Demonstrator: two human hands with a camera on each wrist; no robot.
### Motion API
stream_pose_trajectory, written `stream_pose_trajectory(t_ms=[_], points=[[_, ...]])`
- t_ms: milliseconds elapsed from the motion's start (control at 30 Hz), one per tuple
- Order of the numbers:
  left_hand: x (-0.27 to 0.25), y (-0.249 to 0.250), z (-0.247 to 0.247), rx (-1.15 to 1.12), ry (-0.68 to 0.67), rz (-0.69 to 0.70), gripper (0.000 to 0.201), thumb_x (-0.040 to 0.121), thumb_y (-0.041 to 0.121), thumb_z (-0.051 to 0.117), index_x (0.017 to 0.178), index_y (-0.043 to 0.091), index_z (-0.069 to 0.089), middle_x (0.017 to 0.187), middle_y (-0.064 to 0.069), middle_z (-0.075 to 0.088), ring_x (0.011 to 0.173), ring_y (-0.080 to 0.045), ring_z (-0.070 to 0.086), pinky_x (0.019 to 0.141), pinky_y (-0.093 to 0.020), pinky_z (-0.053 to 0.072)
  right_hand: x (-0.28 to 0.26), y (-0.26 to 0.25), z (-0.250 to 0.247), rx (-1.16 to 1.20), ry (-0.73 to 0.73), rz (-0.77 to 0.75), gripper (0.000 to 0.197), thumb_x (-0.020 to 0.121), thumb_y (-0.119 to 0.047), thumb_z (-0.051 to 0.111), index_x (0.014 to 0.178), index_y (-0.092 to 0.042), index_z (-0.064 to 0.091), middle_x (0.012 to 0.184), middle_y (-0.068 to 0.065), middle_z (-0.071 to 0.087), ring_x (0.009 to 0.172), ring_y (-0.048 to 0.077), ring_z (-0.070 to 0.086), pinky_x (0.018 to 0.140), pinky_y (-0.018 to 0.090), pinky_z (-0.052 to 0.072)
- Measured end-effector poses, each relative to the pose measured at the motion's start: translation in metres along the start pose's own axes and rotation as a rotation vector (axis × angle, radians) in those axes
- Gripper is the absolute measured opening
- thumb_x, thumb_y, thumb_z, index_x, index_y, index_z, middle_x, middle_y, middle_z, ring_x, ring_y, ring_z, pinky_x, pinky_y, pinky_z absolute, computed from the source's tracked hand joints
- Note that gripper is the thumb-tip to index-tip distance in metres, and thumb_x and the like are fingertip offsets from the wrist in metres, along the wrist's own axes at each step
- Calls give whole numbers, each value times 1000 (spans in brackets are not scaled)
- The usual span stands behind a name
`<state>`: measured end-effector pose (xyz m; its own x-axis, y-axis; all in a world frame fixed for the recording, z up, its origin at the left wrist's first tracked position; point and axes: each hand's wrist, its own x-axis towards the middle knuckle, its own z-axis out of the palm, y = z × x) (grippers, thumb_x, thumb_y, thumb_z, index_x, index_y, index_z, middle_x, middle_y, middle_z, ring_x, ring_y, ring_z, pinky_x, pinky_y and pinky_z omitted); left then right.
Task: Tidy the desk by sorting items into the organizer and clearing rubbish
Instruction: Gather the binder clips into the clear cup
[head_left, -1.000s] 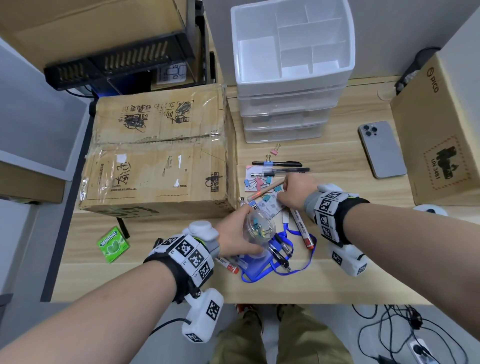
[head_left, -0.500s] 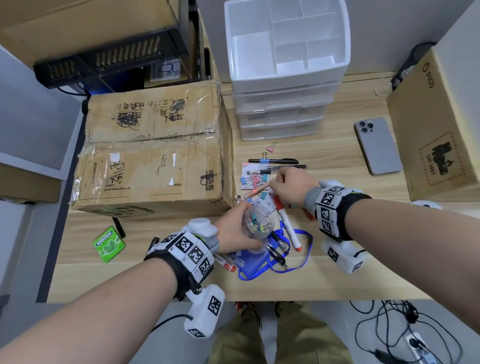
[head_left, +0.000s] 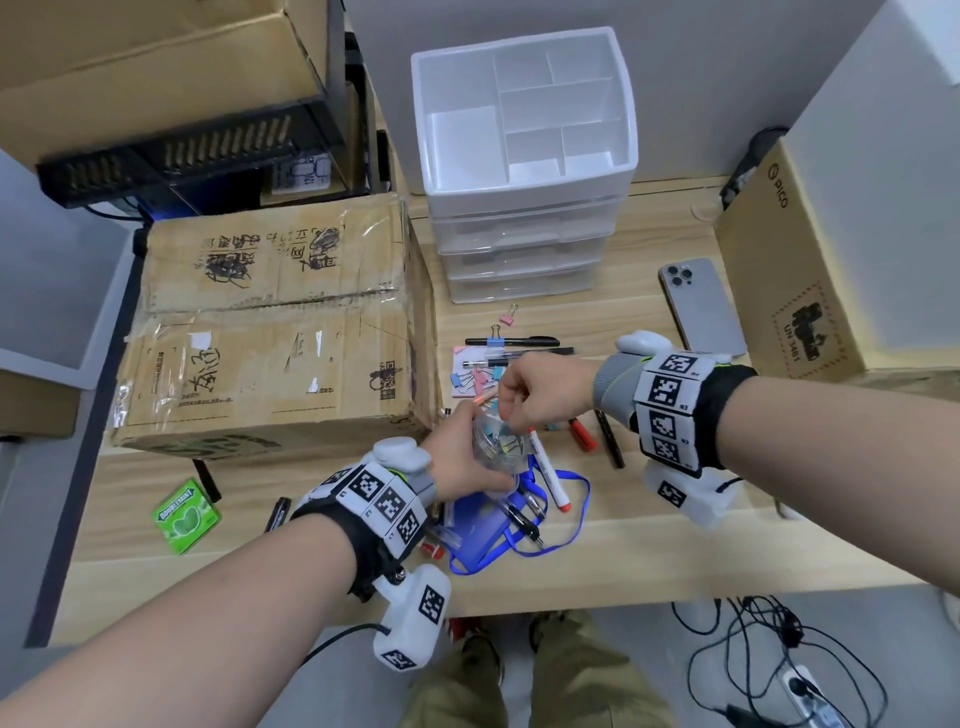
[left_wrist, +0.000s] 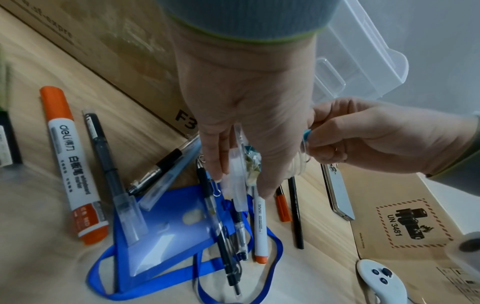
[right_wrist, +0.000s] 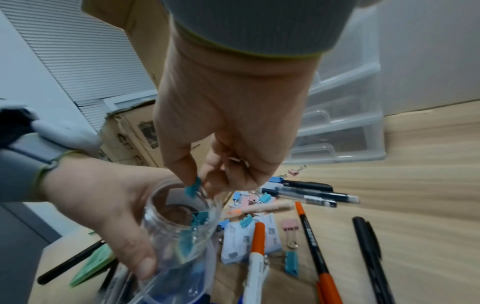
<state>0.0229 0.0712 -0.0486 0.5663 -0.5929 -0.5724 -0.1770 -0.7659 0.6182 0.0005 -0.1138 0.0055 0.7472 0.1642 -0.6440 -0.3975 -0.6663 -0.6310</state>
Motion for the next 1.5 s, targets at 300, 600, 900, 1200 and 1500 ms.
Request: stream_pose_trajectory(t_ms=[300, 600, 900, 1200, 1500], points=[[-5, 2, -4, -36, 23, 22, 81, 58, 36, 91, 119, 22, 41, 105, 7, 60, 94, -11, 61, 75, -25, 50, -3, -10, -9, 479, -111, 124, 28, 94, -6, 55, 116, 10, 61, 107, 28, 70, 90, 33, 73, 84, 35, 61], [-8, -1, -4, -103, 7, 23, 77, 60, 27, 92, 119, 19, 43, 103, 14, 58, 92, -1, 58, 68, -10, 43, 18, 42, -9, -108, 241, 98, 14, 85, -7, 65, 82, -20, 63, 78, -6, 67, 79, 19, 65, 74, 28, 53], [0, -7, 8, -114, 27, 24, 89, 52, 37, 92, 124, 21, 42, 110, 9, 63, 99, -8, 64, 88, -33, 56, 29, 87, 44, -533, 303, 7, 16, 77, -16, 58, 92, -18, 63, 97, 0, 62, 87, 25, 61, 65, 30, 48], [4, 1, 1, -122, 27, 34, 81, 56, 37, 92, 119, 22, 43, 107, 11, 64, 96, -6, 65, 80, -24, 55, 28, 90, 31, -413, 406, 26, 14, 84, -19, 58, 92, -9, 65, 96, 8, 55, 82, 27, 59, 68, 34, 51], [9, 5, -5, -154, 18, 12, 84, 57, 35, 93, 122, 20, 43, 106, 13, 63, 94, -2, 63, 72, -11, 47, 56, 77, 32, -396, 462, 44, 15, 92, -13, 56, 93, -5, 67, 103, 12, 54, 84, 31, 61, 73, 40, 55]])
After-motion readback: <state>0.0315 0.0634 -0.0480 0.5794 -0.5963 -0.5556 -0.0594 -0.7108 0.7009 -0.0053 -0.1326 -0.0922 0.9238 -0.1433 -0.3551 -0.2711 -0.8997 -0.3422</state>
